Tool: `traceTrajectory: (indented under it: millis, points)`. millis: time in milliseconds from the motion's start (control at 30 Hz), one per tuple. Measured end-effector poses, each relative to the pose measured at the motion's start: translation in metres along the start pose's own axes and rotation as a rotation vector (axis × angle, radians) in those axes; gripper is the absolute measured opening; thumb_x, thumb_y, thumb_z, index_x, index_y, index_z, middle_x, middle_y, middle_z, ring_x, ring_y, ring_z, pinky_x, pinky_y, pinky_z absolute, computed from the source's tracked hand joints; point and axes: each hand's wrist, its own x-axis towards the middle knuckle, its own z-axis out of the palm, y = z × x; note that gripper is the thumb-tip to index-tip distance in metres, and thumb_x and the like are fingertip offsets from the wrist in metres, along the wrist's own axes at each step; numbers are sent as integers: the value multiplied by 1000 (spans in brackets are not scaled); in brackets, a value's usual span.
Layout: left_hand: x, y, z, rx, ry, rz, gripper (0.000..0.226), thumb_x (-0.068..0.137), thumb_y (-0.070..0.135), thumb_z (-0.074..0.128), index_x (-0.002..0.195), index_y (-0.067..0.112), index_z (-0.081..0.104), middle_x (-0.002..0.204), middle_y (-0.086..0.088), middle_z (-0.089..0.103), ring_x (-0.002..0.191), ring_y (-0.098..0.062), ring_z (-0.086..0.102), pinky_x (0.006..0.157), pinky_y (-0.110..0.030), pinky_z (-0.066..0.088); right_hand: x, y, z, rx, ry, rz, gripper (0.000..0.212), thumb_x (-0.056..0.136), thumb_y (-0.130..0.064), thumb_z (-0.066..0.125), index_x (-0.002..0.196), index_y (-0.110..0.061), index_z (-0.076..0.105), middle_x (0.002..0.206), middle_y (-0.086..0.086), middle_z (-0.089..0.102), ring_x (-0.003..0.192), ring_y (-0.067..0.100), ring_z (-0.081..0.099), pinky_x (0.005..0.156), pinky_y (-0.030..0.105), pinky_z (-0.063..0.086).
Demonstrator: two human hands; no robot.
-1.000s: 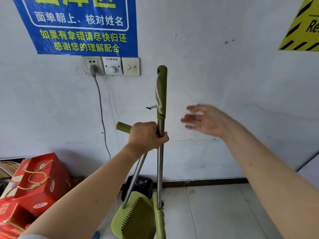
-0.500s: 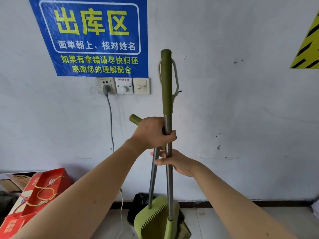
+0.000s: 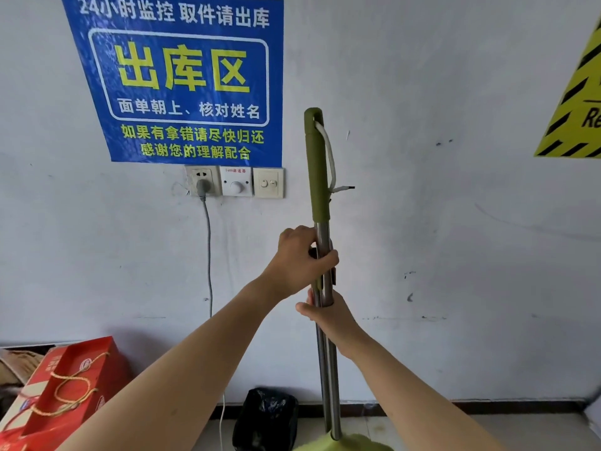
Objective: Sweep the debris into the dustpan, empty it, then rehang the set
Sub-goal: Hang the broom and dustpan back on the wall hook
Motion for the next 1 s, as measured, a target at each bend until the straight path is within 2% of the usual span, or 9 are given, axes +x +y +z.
traceTrajectory:
  millis: [100, 300, 433, 567, 700, 800, 867, 900, 1000]
  points:
    - [-4, 2, 5, -31, -47, -47, 37, 74, 47, 59, 81, 11, 63, 89, -7, 61, 94, -23, 54, 88, -42, 48, -3, 2, 2, 36, 121, -17, 20, 79, -16, 63, 71, -14, 44, 61, 8, 37, 56, 19, 36, 52, 26, 34]
    - [-10, -3, 9, -75, -82, -8, 34, 77, 52, 64, 88, 20, 61, 98, 3, 60, 95, -5, 50, 81, -21, 45, -11, 13, 3, 39, 230, -42, 25, 80, -20, 65, 73, -15, 42, 59, 0, 39, 54, 16, 40, 48, 17, 36]
    - [-16, -4, 13, -69, -95, 27, 29, 75, 61, 64, 90, 37, 56, 97, 19, 52, 100, 8, 41, 80, -6, 35, -14, 20, -4, 69, 199, 24, 20, 80, -13, 64, 80, -13, 45, 69, 6, 42, 64, 17, 45, 60, 22, 40]
    - [-19, -3, 22, -35, -178, 32, 26, 71, 66, 65, 85, 47, 53, 92, 12, 50, 92, 1, 46, 77, -19, 38, -19, 24, -14, 109, 70, 106, 12, 73, -11, 64, 76, -15, 53, 72, 0, 50, 74, 15, 52, 75, 26, 43]
    - [-15, -1, 31, 261, -168, 127, 40, 73, 71, 56, 75, 32, 56, 75, 16, 50, 88, -3, 41, 96, -31, 31, -18, 22, -27, 58, -81, 105, 7, 76, -6, 66, 81, -11, 66, 84, 4, 67, 86, 12, 65, 84, 24, 46]
    - [-14, 4, 33, 397, -290, 144, 58, 73, 80, 44, 64, 24, 52, 56, 9, 47, 70, 0, 51, 105, -30, 19, -19, 21, -35, -9, -151, 109, 12, 78, -1, 64, 88, -5, 69, 93, 0, 74, 95, 10, 68, 84, 23, 46]
    - [-14, 6, 33, 467, -349, 181, 57, 70, 85, 40, 62, 29, 47, 55, 8, 50, 67, -5, 55, 94, -20, 24, -22, 21, -38, 30, -168, 91, 14, 79, -2, 64, 92, -5, 70, 97, 3, 75, 98, 11, 69, 84, 21, 48]
    - [-14, 7, 32, 496, -340, 197, 56, 68, 85, 40, 61, 30, 46, 57, 8, 51, 67, -9, 54, 79, -16, 27, -23, 20, -39, 49, -170, 88, 15, 80, -3, 64, 94, -4, 69, 99, 4, 74, 100, 12, 68, 88, 23, 49]
    - [-12, 8, 34, 554, -234, 217, 57, 68, 81, 44, 64, 25, 49, 63, 6, 54, 62, -15, 55, 54, -21, 22, -25, 13, -45, 21, -220, 77, 21, 85, -10, 66, 104, -2, 67, 107, 9, 71, 105, 12, 66, 98, 27, 49]
